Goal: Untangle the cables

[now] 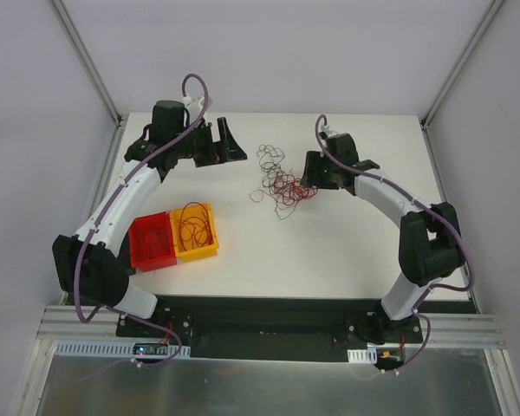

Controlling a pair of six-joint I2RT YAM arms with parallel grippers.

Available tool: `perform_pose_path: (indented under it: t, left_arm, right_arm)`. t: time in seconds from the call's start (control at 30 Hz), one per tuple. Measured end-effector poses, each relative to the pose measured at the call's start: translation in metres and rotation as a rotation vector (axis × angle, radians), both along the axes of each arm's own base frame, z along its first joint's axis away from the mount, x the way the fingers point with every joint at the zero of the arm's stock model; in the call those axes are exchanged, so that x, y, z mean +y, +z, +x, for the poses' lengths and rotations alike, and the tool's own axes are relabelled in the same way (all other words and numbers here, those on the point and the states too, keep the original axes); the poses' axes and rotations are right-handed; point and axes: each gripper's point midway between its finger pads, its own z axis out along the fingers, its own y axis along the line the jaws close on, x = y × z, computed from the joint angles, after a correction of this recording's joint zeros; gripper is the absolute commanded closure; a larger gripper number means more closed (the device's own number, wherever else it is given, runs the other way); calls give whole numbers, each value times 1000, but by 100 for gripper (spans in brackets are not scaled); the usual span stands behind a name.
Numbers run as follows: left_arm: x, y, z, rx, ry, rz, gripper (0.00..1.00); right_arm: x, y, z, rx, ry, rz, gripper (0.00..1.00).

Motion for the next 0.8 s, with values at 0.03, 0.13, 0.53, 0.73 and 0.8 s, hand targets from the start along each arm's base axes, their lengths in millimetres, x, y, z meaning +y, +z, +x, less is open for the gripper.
perform_pose_path:
  t: [0.03,0.13,0.53,0.73,0.8]
  left_arm:
    - [0,0,0,0,-4,-1,14]
    - [-3,-2,-1,10,-18,-8,15]
    - [-9,-13,-2,58,-56,-26,14]
    - [-11,-16,-3,72,-68,-32,7]
    - [-12,-16,-3,72,-74,-36,3]
  right_arm:
    - [-2,1,5,10,-17,5,39]
    - [-18,-4,12,61,-146,66,37]
    - [-8,-50,19,265,-440,387,58]
    - [-4,-40,26,239,-442,439,93]
    - [-4,-30,25,215,-423,439,100]
